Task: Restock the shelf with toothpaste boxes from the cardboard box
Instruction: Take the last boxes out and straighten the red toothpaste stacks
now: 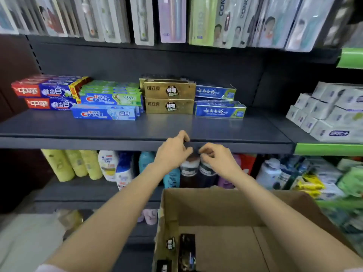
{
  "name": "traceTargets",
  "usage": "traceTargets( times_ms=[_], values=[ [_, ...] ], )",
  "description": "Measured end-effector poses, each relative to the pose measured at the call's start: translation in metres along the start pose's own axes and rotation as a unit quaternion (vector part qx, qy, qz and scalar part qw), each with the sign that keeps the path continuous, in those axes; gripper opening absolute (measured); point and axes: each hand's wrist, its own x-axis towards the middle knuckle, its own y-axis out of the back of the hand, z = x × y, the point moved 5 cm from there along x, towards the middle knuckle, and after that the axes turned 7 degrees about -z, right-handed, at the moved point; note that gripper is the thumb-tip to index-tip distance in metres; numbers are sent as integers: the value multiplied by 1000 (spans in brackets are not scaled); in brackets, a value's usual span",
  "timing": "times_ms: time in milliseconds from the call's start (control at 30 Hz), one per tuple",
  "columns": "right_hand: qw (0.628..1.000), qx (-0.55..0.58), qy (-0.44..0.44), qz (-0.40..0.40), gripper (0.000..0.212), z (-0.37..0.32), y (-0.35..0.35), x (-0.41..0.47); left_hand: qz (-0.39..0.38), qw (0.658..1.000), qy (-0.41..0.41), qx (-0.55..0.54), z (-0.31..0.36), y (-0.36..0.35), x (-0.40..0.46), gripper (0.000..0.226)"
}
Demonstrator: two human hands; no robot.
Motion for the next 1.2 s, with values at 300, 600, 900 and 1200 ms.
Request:
traceTargets(
  times_ms=[300,600,900,1200],
  values=[
    [969,-50,-117,-213,23,111,-104,-70,-221,970,90,54,-26,-129,-71,19],
    [881,-11,-287,-376,48,191,-220,-80,-376,867,326,-31,-118,-264,-98,27],
    [775,220,-483,-342,17,230,-283,-78,-399,838,372,30,-147,-320,-107,31],
    [798,280,-453,-282,25,234,-293,-73,-336,851,405,11,-162,-323,-109,26]
  ],
)
